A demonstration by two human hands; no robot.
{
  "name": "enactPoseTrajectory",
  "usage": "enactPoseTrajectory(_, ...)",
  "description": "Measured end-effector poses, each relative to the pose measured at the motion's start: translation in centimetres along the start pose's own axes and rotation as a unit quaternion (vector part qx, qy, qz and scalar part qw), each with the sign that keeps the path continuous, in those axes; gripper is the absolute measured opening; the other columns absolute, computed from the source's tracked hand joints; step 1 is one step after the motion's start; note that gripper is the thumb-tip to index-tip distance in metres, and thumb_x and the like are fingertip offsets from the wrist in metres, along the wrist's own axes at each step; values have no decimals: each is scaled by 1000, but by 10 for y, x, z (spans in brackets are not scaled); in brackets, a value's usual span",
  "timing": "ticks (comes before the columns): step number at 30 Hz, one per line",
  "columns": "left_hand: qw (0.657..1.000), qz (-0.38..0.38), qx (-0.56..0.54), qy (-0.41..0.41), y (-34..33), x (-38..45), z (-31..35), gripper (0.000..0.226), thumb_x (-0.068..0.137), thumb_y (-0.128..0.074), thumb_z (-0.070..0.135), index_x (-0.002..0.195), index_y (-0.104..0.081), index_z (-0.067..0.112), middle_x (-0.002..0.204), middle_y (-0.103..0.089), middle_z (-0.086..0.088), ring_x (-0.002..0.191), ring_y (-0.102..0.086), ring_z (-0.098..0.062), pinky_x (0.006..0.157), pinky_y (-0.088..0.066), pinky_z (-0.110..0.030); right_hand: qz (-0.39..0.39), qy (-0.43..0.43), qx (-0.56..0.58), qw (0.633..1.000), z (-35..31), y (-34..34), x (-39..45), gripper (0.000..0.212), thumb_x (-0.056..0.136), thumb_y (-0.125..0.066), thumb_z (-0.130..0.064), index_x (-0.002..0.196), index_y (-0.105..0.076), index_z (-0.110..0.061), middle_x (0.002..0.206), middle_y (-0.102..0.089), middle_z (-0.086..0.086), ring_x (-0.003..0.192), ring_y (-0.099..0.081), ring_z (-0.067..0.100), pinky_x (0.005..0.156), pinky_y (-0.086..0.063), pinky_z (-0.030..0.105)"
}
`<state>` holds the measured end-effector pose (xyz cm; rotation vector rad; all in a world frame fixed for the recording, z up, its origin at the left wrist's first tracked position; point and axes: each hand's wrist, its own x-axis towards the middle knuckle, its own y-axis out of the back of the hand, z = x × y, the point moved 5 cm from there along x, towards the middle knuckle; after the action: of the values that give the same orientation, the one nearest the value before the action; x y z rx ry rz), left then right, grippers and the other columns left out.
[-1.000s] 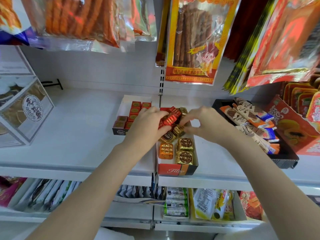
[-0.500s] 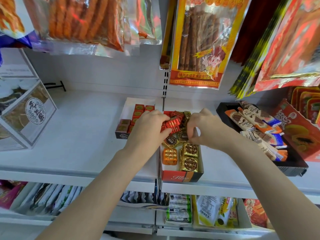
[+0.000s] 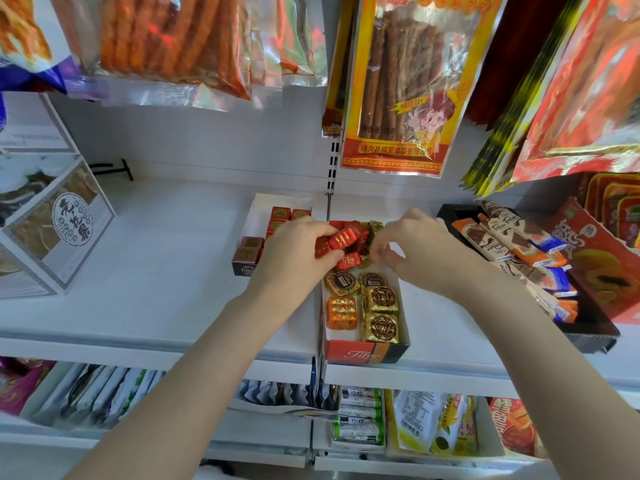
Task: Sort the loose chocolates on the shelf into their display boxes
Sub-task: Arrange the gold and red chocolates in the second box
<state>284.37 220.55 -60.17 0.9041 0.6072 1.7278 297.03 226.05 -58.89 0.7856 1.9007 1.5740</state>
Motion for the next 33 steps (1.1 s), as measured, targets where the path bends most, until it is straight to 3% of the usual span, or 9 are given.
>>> enactPoseTrajectory(2,1000,18,-11,9,5,0,0,35,82,-64,25,116,-62,17,110,-62,0,89,-56,-12,77,-42,-23,50,45,53,996,-14,5,0,16,86,-56,-17,92,-70,-20,97,-68,-4,99,-53,19,91,-40,29)
enactPoseTrajectory(5,999,45,-25,14,11,1,-1,31,81,-65,23,112,-64,15,105,-64,-3,89,-60,-18,80,-48,-31,7,85,56,995,-28,-9,3,18,84,-60,-19,100,-69,-21,92,-61,-10,92,-52,12,80,-34,17)
enactPoseTrajectory(8,997,55,-43,24,13,2,-6,29,80,-67,22,108,-66,13,101,-65,-5,86,-62,-21,81,-51,-42,-33,92,42,994,-28,-18,6,27,84,-62,-21,110,-62,-24,96,-49,-14,93,-36,5,79,-29,18)
enactPoseTrajectory(13,995,59,-67,44,15,1,-12,27,80,-67,23,106,-67,15,101,-67,-2,90,-61,-18,84,-51,-41,-97,91,37,990,-28,-24,10,36,86,-59,-18,122,-55,-20,121,-49,-1,96,-40,7,84,-37,20)
enactPoseTrajectory(17,994,61,-64,58,16,1,-16,28,79,-68,24,106,-67,16,102,-67,-2,91,-61,-17,85,-51,-41,-121,61,27,990,-26,-29,12,40,84,-59,-18,124,-51,-19,109,-41,0,93,-44,13,79,-39,23)
enactPoseTrajectory(20,994,66,-60,59,18,1,-17,28,79,-68,26,105,-68,16,101,-67,-3,91,-61,-18,85,-51,-42,-88,45,62,993,-24,-30,11,39,79,-66,-23,114,-49,-19,102,-38,-6,87,-45,11,72,-41,21)
enactPoseTrajectory(24,994,69,-59,61,20,1,-17,26,79,-68,26,103,-68,16,100,-67,-2,90,-62,-19,84,-51,-43,-39,52,86,994,-20,-24,10,20,80,-65,-21,91,-48,-20,80,-43,-13,71,-44,5,57,-32,14)
enactPoseTrajectory(30,995,63,-53,54,18,1,-16,25,79,-67,27,103,-68,18,98,-67,-2,89,-61,-19,84,-51,-43,-17,11,226,974,-8,-10,7,29,75,-72,-16,98,-56,-22,86,-56,-10,71,-52,1,63,-42,13)
enactPoseTrajectory(33,996,56,-52,46,17,1,-16,24,79,-67,27,102,-68,20,96,-67,0,88,-62,-18,82,-51,-43,51,-6,162,985,6,8,3,23,76,-70,-12,95,-62,-20,90,-56,-6,71,-51,3,61,-42,16)
